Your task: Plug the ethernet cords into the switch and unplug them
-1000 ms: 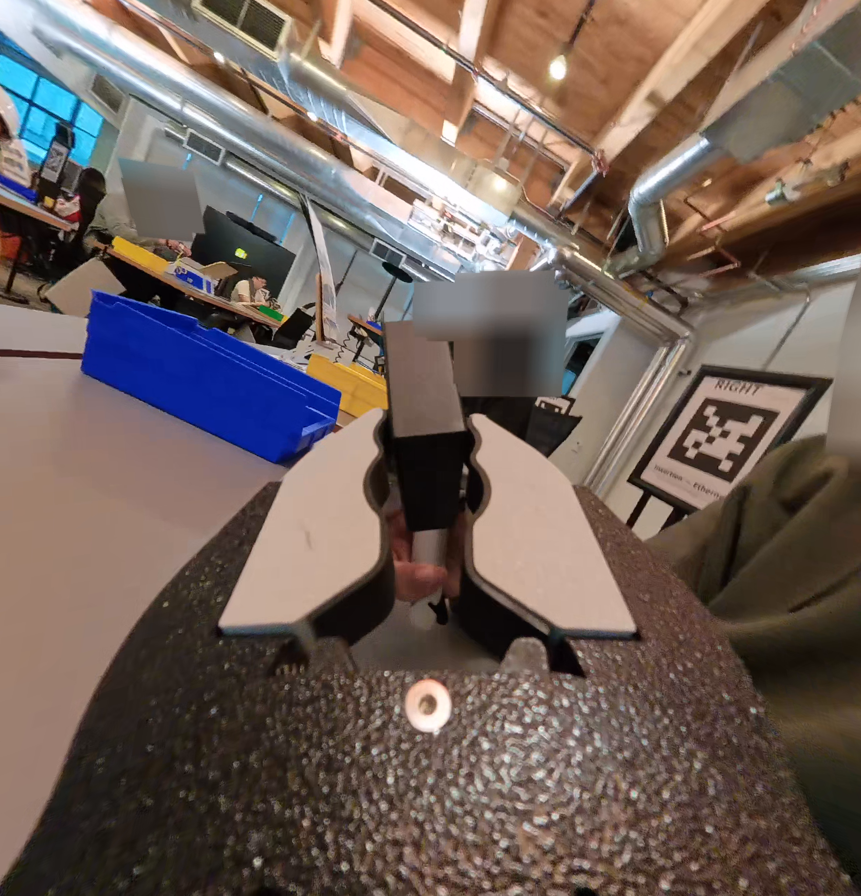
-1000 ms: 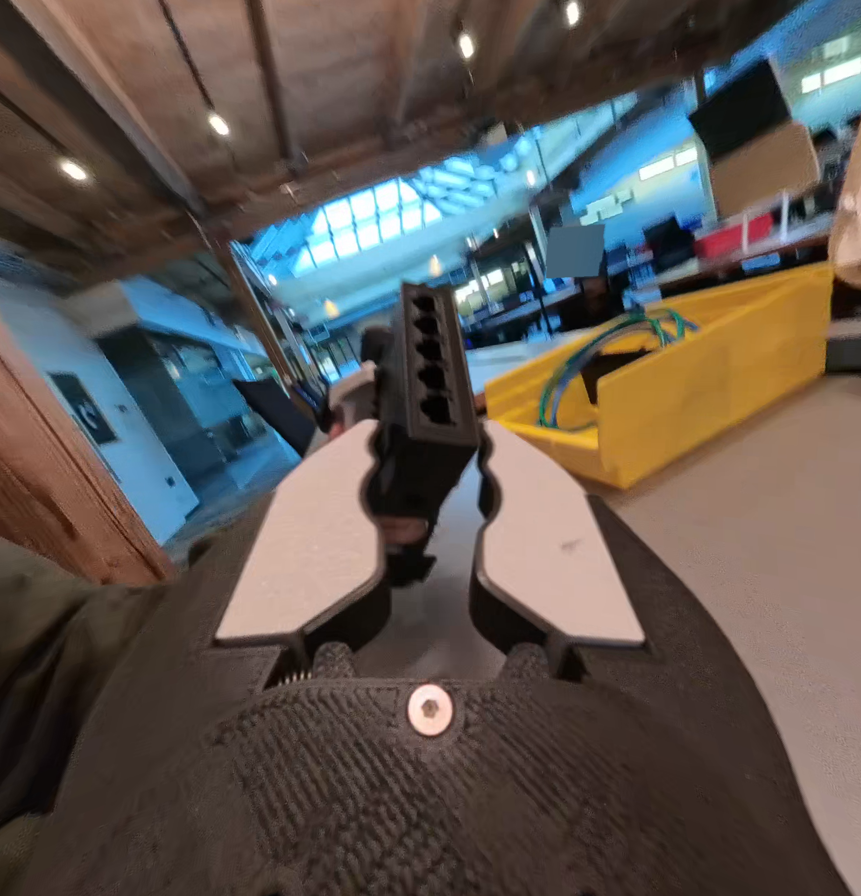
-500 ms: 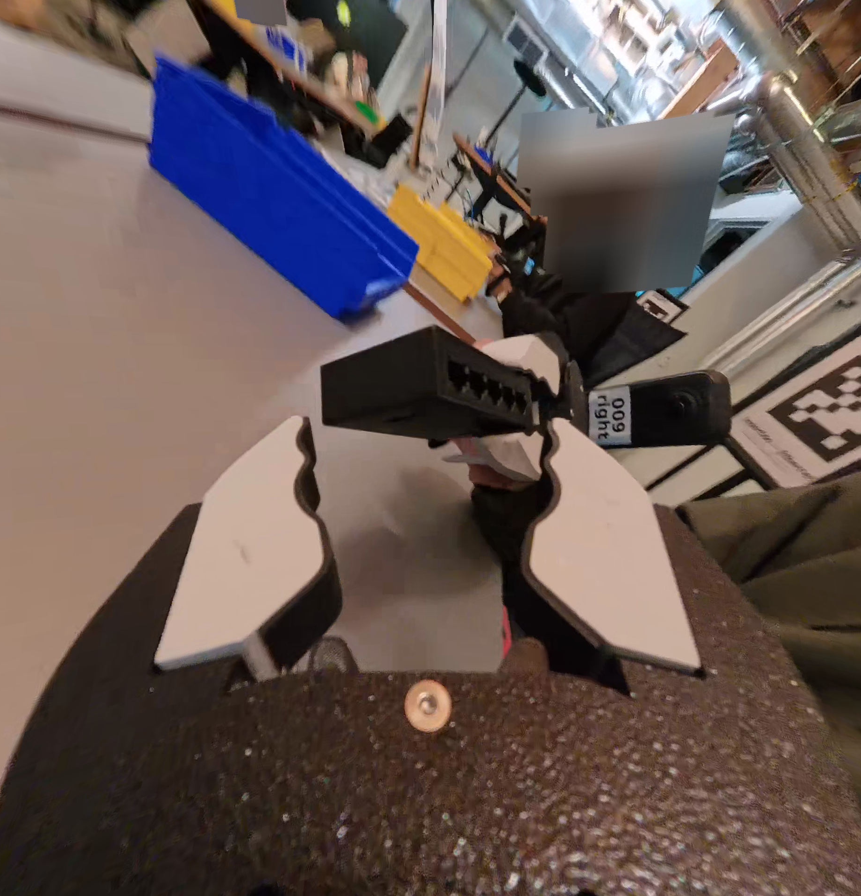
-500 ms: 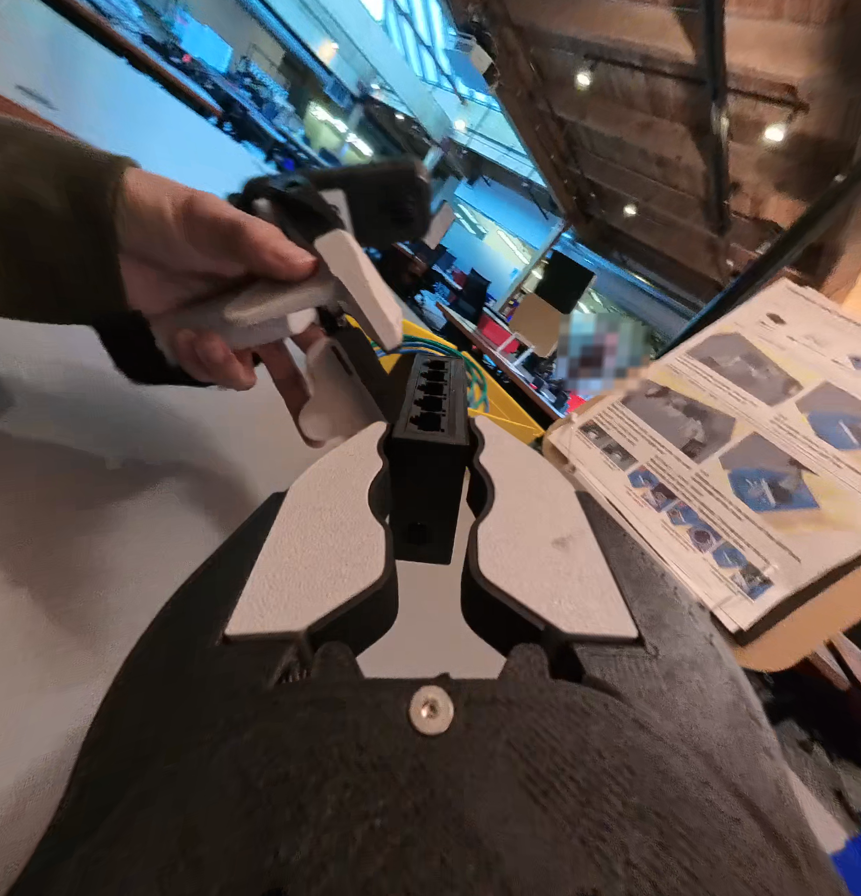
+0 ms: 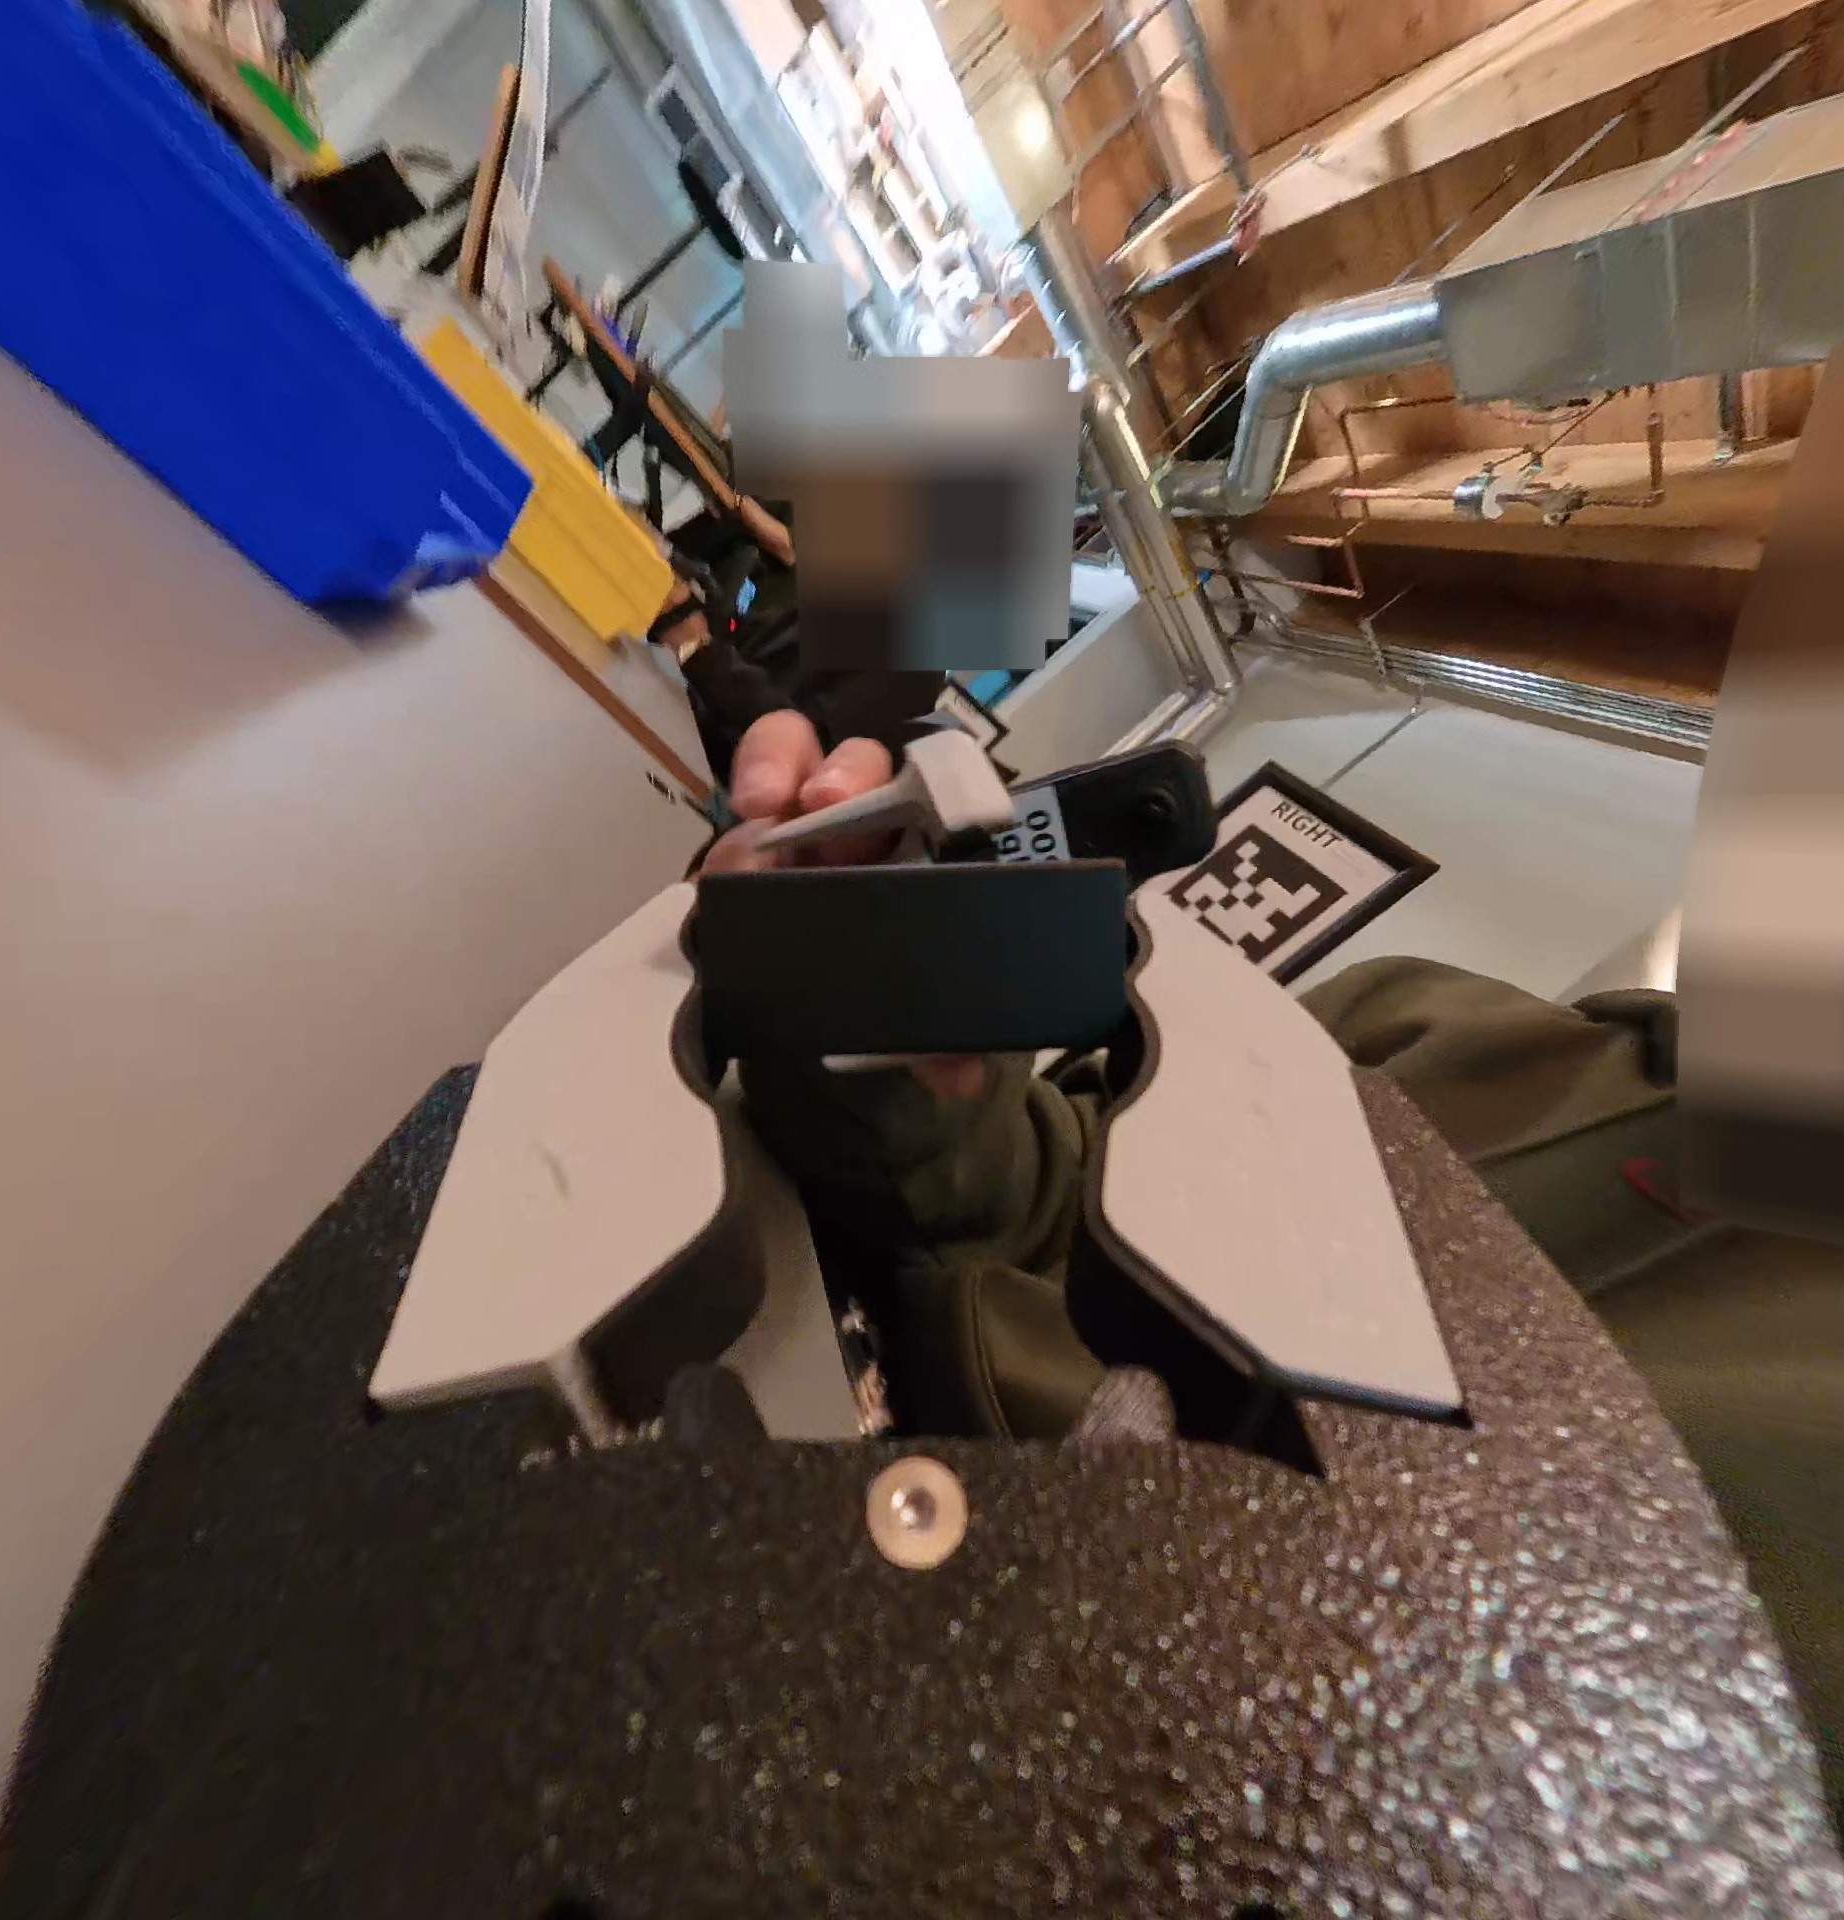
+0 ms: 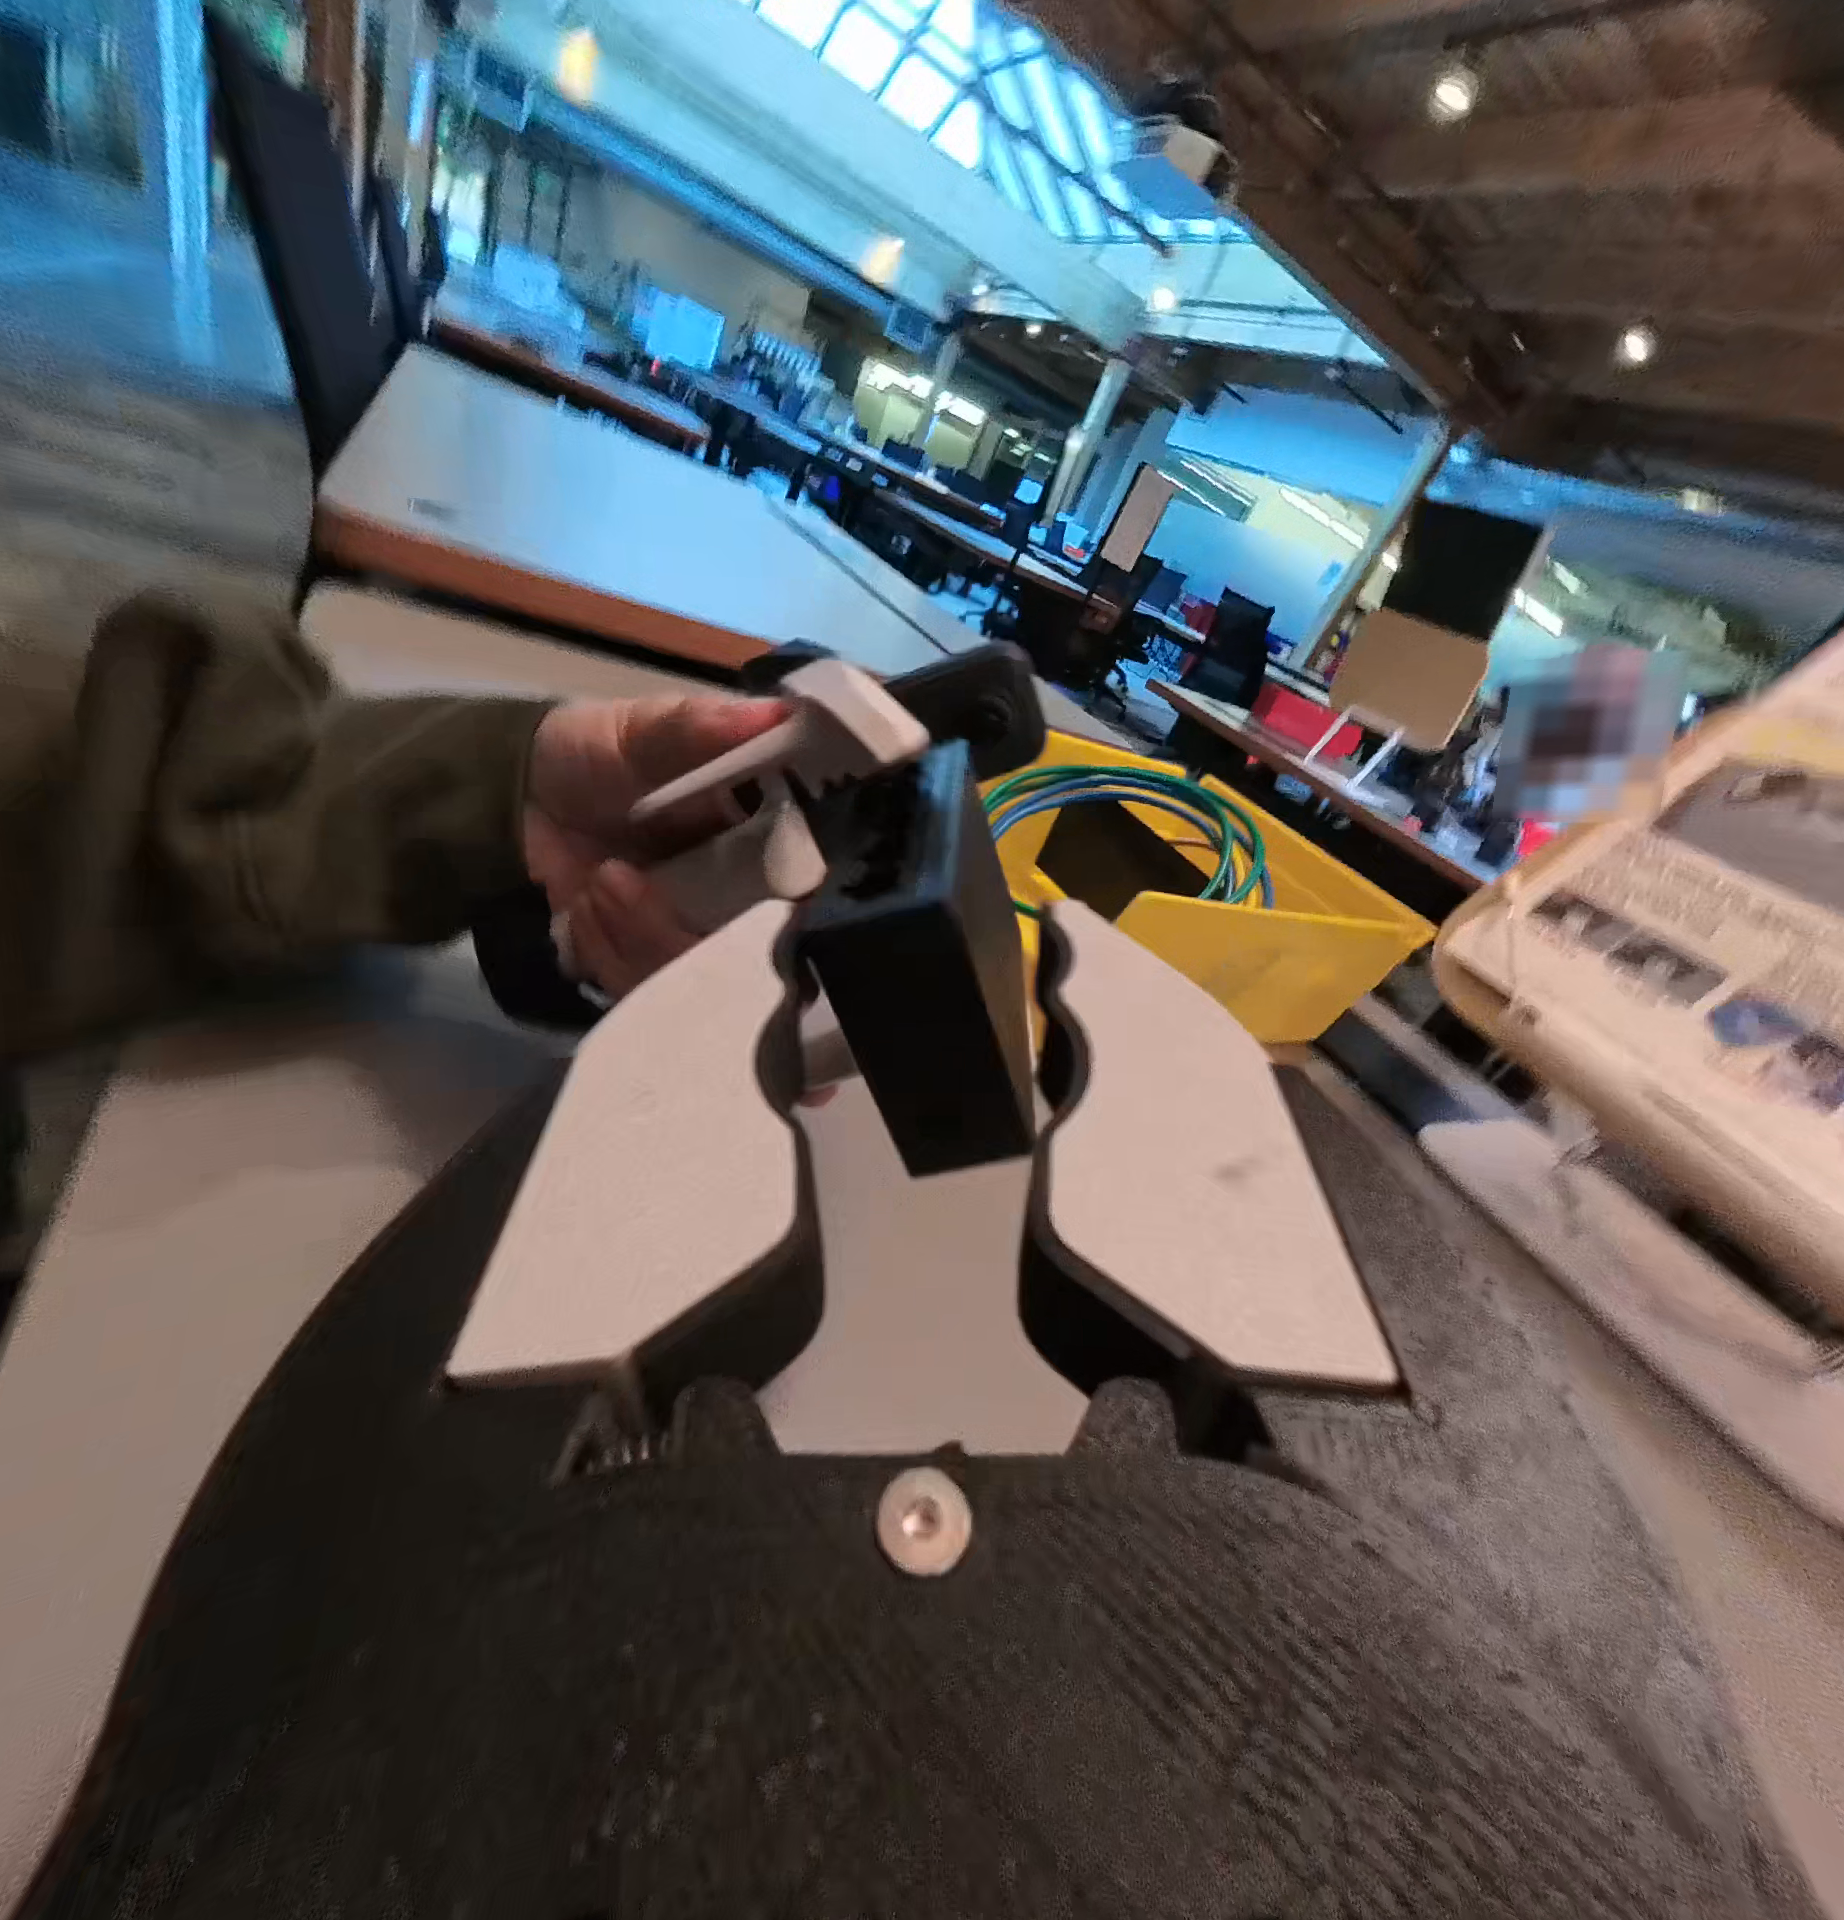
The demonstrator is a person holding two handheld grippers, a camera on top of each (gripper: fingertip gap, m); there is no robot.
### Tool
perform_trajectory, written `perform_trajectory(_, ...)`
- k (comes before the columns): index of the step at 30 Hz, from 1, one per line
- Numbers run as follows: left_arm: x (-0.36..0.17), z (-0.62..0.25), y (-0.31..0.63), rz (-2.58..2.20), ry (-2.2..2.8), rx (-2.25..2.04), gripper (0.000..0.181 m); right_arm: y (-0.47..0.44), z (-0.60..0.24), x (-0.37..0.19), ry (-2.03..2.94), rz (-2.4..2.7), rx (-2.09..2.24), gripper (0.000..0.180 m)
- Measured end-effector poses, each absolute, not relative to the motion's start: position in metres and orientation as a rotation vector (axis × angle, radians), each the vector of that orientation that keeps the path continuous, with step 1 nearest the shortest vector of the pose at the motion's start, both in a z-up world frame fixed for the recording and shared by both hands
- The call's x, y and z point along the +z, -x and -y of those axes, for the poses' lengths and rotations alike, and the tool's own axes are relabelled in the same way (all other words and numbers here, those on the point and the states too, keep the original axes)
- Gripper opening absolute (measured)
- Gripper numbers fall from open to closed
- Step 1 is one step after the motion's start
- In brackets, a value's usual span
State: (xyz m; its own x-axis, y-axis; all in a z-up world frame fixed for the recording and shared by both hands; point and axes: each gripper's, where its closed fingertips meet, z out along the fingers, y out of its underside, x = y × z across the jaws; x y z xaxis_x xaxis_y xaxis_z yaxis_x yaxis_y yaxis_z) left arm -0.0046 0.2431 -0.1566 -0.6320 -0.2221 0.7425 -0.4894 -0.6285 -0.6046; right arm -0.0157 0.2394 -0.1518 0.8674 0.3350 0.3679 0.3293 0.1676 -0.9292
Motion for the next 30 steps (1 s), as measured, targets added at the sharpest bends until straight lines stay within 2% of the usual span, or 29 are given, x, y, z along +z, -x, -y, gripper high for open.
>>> perform_trajectory(4,-0.143,-0.256,0.014,1.438,-1.162,2.631,0.072,-0.001,-0.249,-0.150,1.541,0.203,0.372,0.088)
perform_trajectory(8,-0.139,-0.254,0.024,1.674,-1.045,2.754,0.072,0.032,-0.251,-0.148,1.523,0.178,0.645,0.083)
perform_trajectory(9,-0.139,-0.253,0.026,1.690,-1.017,2.764,0.072,0.036,-0.253,-0.150,1.536,0.176,0.637,0.078)
perform_trajectory(11,-0.138,-0.251,0.028,1.707,-0.994,2.772,0.072,0.037,-0.259,-0.155,1.570,0.178,0.553,0.080)
perform_trajectory(13,-0.139,-0.247,0.028,1.753,-0.972,2.775,0.072,0.034,-0.261,-0.153,1.551,0.166,0.466,0.071)
perform_trajectory(18,-0.136,-0.244,0.026,1.819,-1.044,2.759,0.072,0.032,-0.255,-0.141,1.471,0.222,0.390,0.069)
perform_trajectory(19,-0.138,-0.248,0.020,1.790,-1.155,2.719,0.072,0.024,-0.255,-0.142,1.464,0.223,0.304,0.069)
perform_trajectory(21,-0.141,-0.258,0.014,1.683,-1.314,2.629,0.086,0.010,-0.255,-0.146,1.475,0.231,0.187,0.069)
perform_trajectory(23,-0.151,-0.263,0.010,1.603,-1.458,2.484,0.081,-0.004,-0.252,-0.145,1.447,0.194,0.135,0.069)
perform_trajectory(27,-0.164,-0.253,0.007,1.429,-1.508,2.270,0.086,-0.011,-0.248,-0.149,1.434,0.224,0.052,0.068)
perform_trajectory(29,-0.160,-0.245,0.005,1.298,-1.446,2.248,0.072,-0.008,-0.249,-0.150,1.433,0.257,0.026,0.068)
perform_trajectory(30,-0.159,-0.245,0.003,1.234,-1.436,2.249,0.072,-0.007,-0.250,-0.153,1.446,0.276,0.013,0.068)
